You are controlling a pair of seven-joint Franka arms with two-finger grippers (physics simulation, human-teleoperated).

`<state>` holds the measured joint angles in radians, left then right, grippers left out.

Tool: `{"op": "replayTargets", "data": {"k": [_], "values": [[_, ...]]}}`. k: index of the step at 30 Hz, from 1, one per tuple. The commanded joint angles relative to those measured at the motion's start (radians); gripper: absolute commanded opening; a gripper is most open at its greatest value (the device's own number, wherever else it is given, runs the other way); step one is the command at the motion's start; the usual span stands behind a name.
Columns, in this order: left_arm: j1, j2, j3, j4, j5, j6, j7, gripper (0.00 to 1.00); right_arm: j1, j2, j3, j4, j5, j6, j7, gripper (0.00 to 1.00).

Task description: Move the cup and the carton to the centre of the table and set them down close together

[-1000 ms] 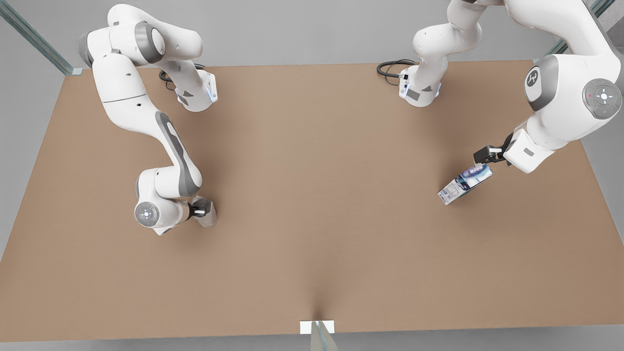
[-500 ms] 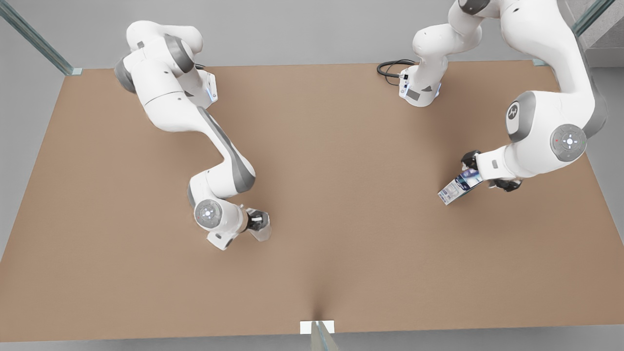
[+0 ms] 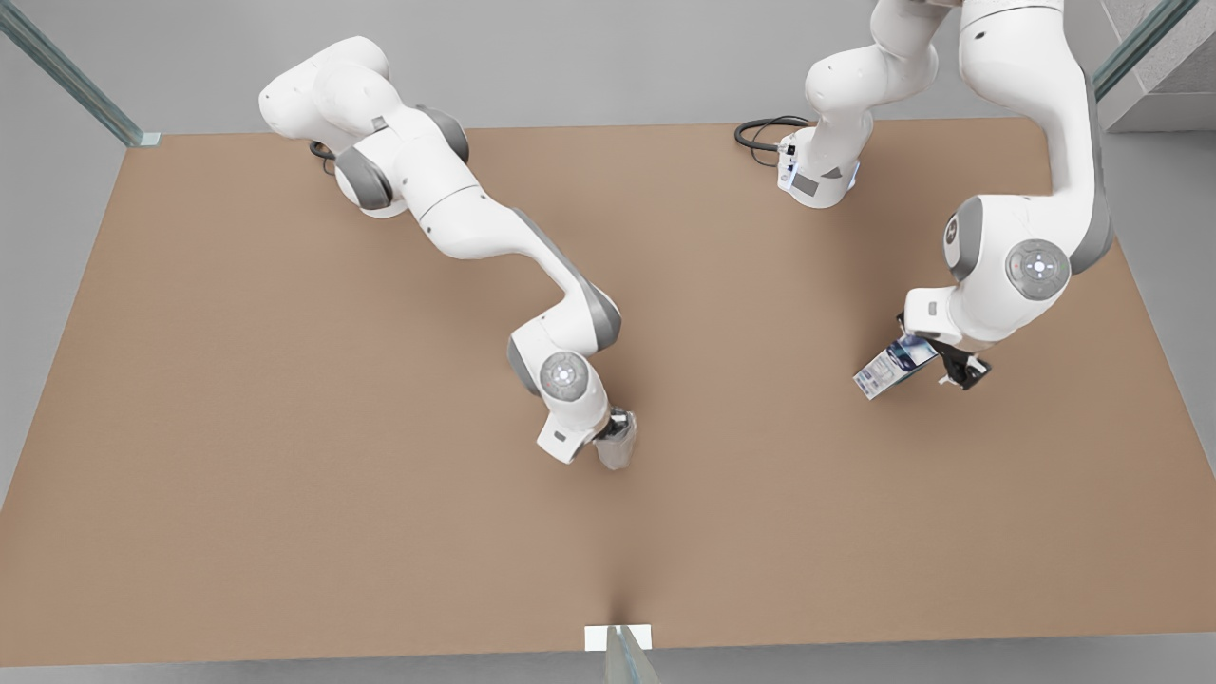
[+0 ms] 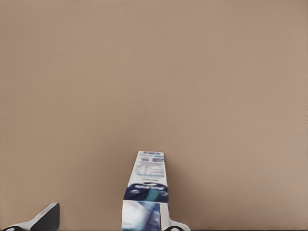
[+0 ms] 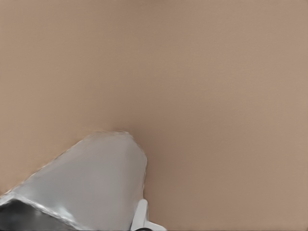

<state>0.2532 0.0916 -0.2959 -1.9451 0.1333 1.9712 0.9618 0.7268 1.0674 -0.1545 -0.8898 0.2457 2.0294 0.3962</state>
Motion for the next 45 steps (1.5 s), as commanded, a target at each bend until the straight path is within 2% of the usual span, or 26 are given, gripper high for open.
{"op": "replayTargets", "data": {"k": [1,2,3,4,6,7,10,13,22,23,25,26,29,30,33,36,38,39,45], "values": [[0.003,0.000,0.000,0.000,0.002,-0.002,0.009,1.00,0.002,0.000,0.000,0.000,-0.009,-0.003,0.004,0.43],[0.009,0.005,0.000,0.000,0.002,-0.003,0.037,1.00,0.002,0.006,-0.011,0.000,-0.009,-0.003,0.003,0.53],[0.014,0.005,0.000,-0.002,0.002,-0.003,0.049,1.00,0.002,0.006,-0.011,0.000,-0.009,0.003,0.000,0.70],[0.014,-0.004,0.000,-0.025,0.002,0.003,0.049,1.00,0.002,0.006,-0.011,0.000,-0.009,0.005,-0.003,0.78],[0.014,-0.016,0.000,-0.069,0.002,0.070,0.044,1.00,0.003,0.008,-0.013,0.012,-0.009,0.005,-0.003,0.78],[0.014,-0.016,0.000,-0.075,0.002,0.072,0.043,1.00,0.003,0.008,-0.013,0.012,-0.009,0.005,-0.003,0.84],[0.014,-0.018,0.000,-0.084,0.002,0.063,0.040,1.00,0.003,0.008,-0.013,0.012,-0.009,0.005,-0.002,0.88],[0.020,-0.004,0.000,-0.083,0.002,0.069,0.040,1.00,0.005,0.005,-0.011,0.012,-0.009,-0.005,0.000,0.99],[0.035,0.011,0.000,-0.095,0.002,0.080,0.046,1.00,0.003,-0.049,-0.007,-0.003,0.015,-0.031,-0.003,1.00],[0.037,0.013,0.000,-0.095,0.003,0.078,0.049,1.00,-0.004,-0.078,-0.008,-0.003,0.017,-0.077,-0.005,1.00],[0.037,0.022,0.000,-0.095,0.045,0.083,0.058,1.00,-0.121,-0.294,-0.008,-0.004,0.004,-0.409,-0.025,1.00],[0.035,0.027,0.000,-0.095,0.054,0.080,0.077,1.00,-0.176,-0.349,-0.016,-0.004,0.001,-0.523,-0.131,1.00],[0.037,0.014,0.000,-0.097,0.055,0.051,0.080,1.00,-0.276,-0.475,-0.019,-0.004,-0.272,-0.649,-0.410,1.00],[0.037,0.014,0.000,-0.097,0.055,0.046,0.121,1.00,-0.297,-0.497,-0.017,-0.008,-0.327,-0.649,-0.458,1.00],[0.035,0.011,0.000,-0.136,0.062,0.080,0.156,1.00,-0.336,-0.710,0.010,-0.333,-0.356,-0.511,-0.447,1.00],[0.035,-0.003,0.000,-0.156,0.062,0.080,0.153,1.00,-0.504,-0.845,0.168,-0.506,-0.424,-0.454,-0.347,1.00],[0.035,0.002,0.000,-0.164,0.062,0.080,0.153,1.00,-0.541,-0.874,0.177,-0.529,-0.424,-0.451,-0.344,1.00],[0.035,0.004,0.000,-0.163,0.062,0.081,0.153,1.00,-0.573,-0.874,0.211,-0.531,-0.424,-0.437,-0.344,1.00],[0.037,0.040,0.009,-0.163,0.062,0.078,0.155,1.00,-0.570,-0.851,0.213,-0.528,-0.425,-0.436,-0.307,1.00]]}}
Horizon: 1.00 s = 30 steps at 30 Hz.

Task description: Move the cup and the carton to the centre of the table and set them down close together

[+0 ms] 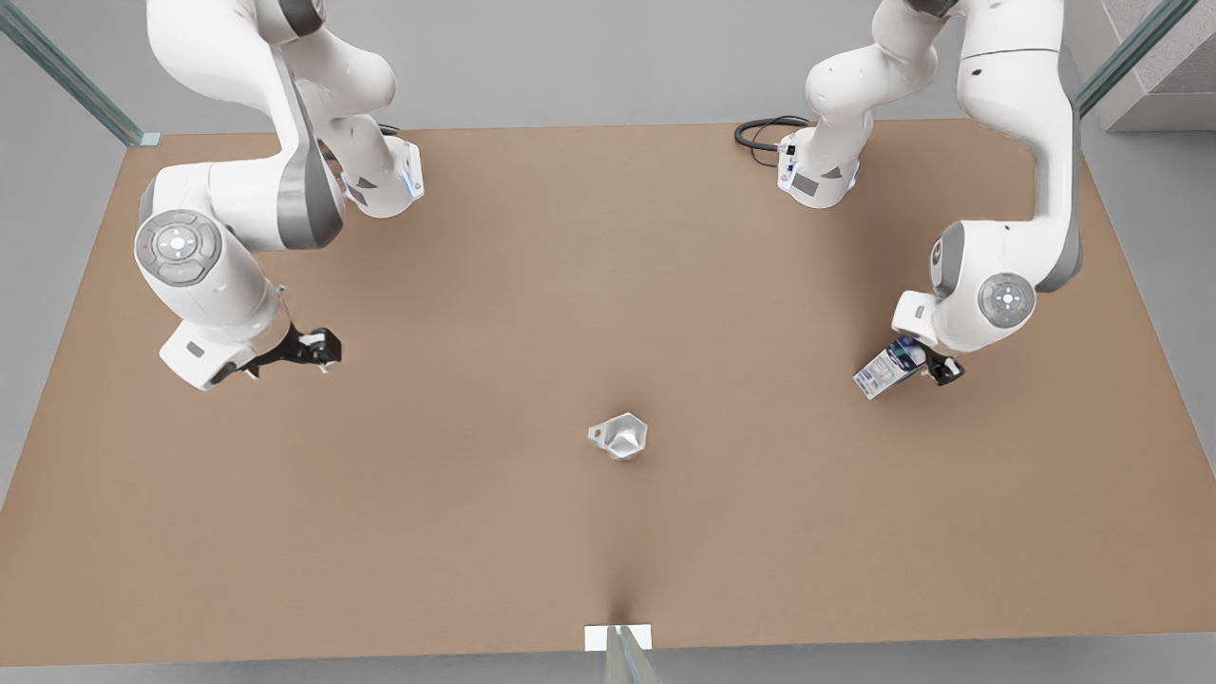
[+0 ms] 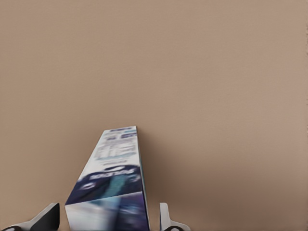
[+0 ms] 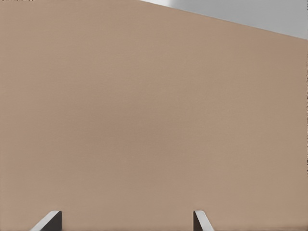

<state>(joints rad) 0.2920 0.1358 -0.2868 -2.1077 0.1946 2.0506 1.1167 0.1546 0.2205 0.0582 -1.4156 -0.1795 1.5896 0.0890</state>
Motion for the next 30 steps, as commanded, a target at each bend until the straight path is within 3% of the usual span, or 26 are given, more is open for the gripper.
{"op": "replayTargets", "data": {"k": [1,9,10,11,14,20,24,27,30], "values": [[0.004,0.004,0.000,0.000,0.000,0.000,0.000,1.00,0.005,0.000,0.000,0.003,0.000,-0.002,0.000,1.00],[0.012,0.044,0.012,0.002,0.023,0.008,-0.008,1.00,-0.009,0.007,-0.001,0.006,0.012,0.010,-0.002,1.00],[0.012,0.044,0.012,0.003,0.023,0.008,-0.009,0.90,-0.009,0.007,-0.001,0.006,0.012,0.015,-0.002,1.00],[0.012,0.045,0.014,0.003,0.023,0.008,-0.011,0.72,-0.009,0.007,-0.001,0.006,0.012,0.018,-0.002,1.00],[0.010,0.045,0.014,0.005,0.025,0.006,-0.011,0.57,-0.007,0.016,-0.003,0.007,0.012,0.020,-0.002,1.00],[0.010,0.031,0.014,0.005,0.036,-0.009,-0.025,0.57,-0.009,0.017,-0.003,0.007,0.012,0.026,-0.002,1.00],[-0.001,-0.054,0.011,0.009,0.034,-0.086,-0.155,0.59,-0.009,0.017,-0.003,0.007,0.012,0.026,-0.002,1.00],[-0.166,-0.029,0.008,0.095,0.019,-0.084,-0.313,0.59,-0.009,0.017,-0.003,0.007,0.012,0.027,-0.002,1.00],[-0.274,0.033,-0.044,0.143,0.005,-0.086,-0.739,0.60,-0.007,0.017,-0.003,0.007,0.012,0.027,-0.002,1.00]]}}
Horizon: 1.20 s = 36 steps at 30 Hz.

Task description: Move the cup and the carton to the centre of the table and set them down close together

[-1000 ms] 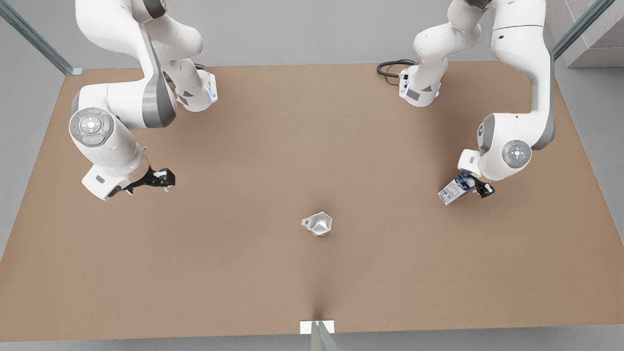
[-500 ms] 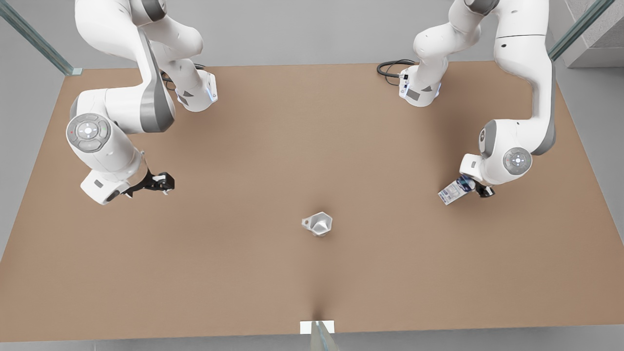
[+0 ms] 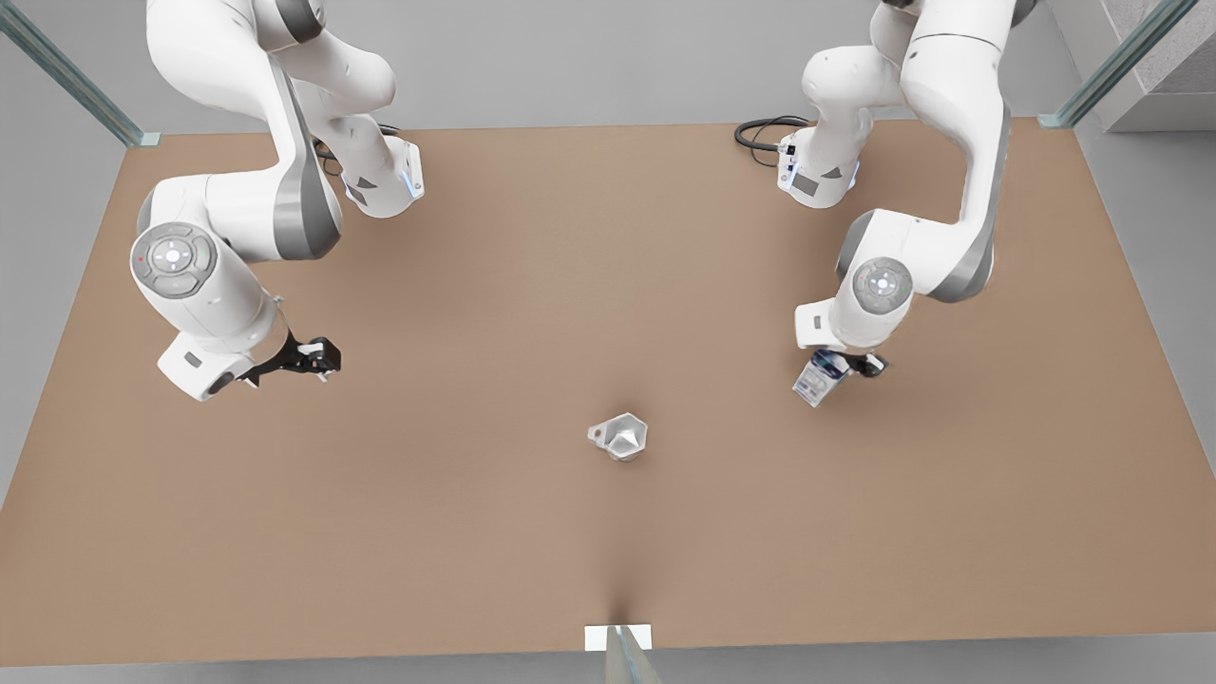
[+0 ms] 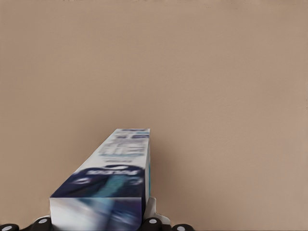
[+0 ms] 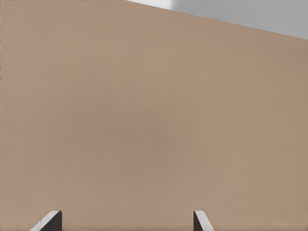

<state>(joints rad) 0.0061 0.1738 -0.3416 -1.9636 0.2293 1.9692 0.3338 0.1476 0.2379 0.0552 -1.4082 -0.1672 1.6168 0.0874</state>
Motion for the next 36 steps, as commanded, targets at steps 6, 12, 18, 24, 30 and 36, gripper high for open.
{"op": "replayTargets", "data": {"k": [6,12,18,24,30,36], "values": [[-0.089,0.110,-0.172,0.131,-0.077,-0.009,-0.478,0.60,0.000,0.000,0.000,0.000,0.000,0.000,0.000,1.00],[-0.183,0.216,-0.252,0.227,-0.087,0.010,-1.229,0.60,0.000,0.003,0.000,-0.002,0.000,0.006,0.000,1.00],[-0.245,0.320,-0.204,0.377,-0.085,0.010,-1.763,0.60,0.000,0.003,0.000,0.000,0.000,0.006,0.000,1.00],[-0.259,0.340,-0.151,0.391,-0.120,0.014,-1.920,0.60,0.000,0.001,0.000,0.000,0.000,0.006,0.000,1.00],[-0.333,0.394,-0.099,0.424,-0.120,0.050,-1.963,0.60,0.001,0.003,0.000,-0.002,-0.002,0.012,0.000,1.00],[-0.336,0.397,-0.088,0.422,-0.111,0.050,-1.957,1.00,0.001,0.009,0.000,0.000,-0.002,0.014,0.000,1.00]]}}
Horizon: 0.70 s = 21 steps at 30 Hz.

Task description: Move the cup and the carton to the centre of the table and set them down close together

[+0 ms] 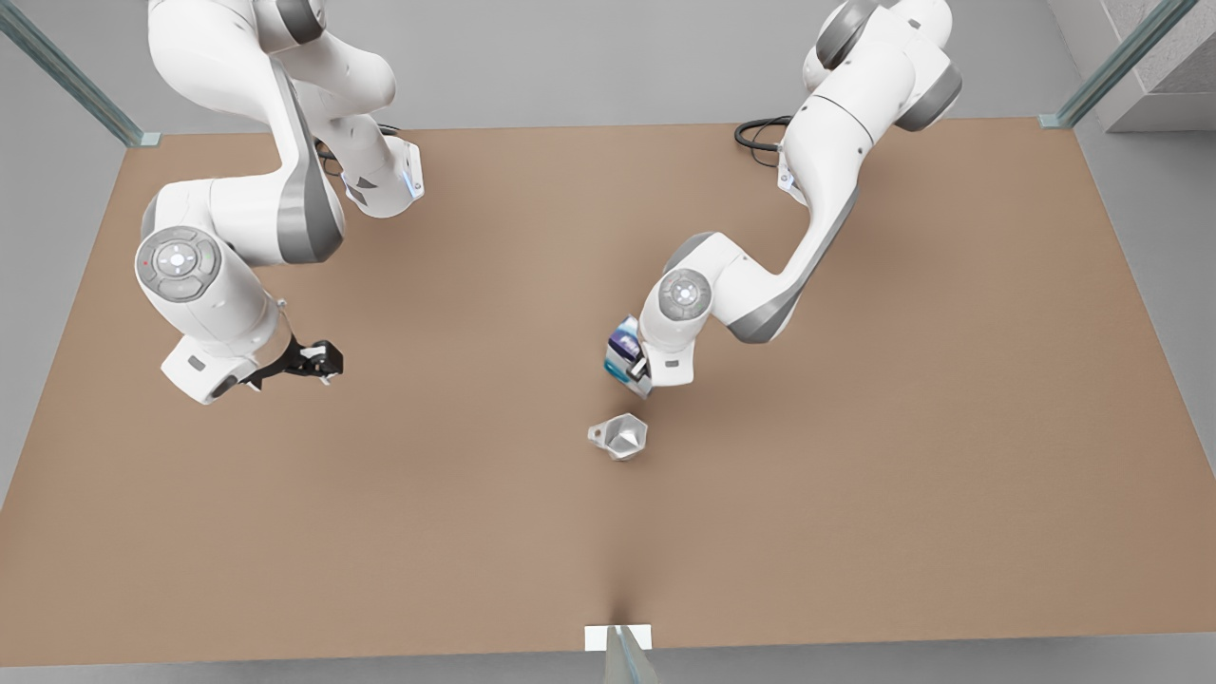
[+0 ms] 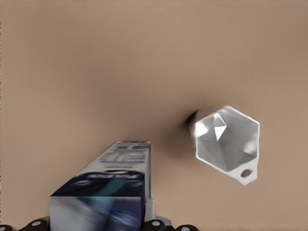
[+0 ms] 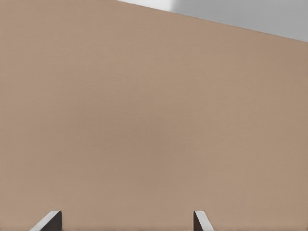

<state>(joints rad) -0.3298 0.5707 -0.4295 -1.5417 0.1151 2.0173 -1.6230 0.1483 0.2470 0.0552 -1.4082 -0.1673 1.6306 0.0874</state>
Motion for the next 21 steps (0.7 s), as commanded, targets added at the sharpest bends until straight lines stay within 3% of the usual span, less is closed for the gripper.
{"op": "replayTargets", "data": {"k": [1,15,19,21], "values": [[0.000,0.000,0.000,0.000,0.003,0.000,0.000,1.00,0.001,0.000,0.000,0.000,-0.001,0.000,0.000,1.00],[-0.006,-0.031,0.000,0.009,-0.006,-0.048,-0.005,1.00,0.001,0.000,0.000,0.000,-0.001,0.000,0.002,1.00],[0.032,-0.129,0.000,0.098,-0.074,-0.342,0.078,1.00,0.001,0.000,0.000,0.000,-0.001,0.000,0.002,1.00],[0.169,-0.166,0.072,0.209,-0.092,-0.661,0.708,1.00,0.001,0.000,0.000,0.000,-0.001,0.000,0.002,1.00]]}}
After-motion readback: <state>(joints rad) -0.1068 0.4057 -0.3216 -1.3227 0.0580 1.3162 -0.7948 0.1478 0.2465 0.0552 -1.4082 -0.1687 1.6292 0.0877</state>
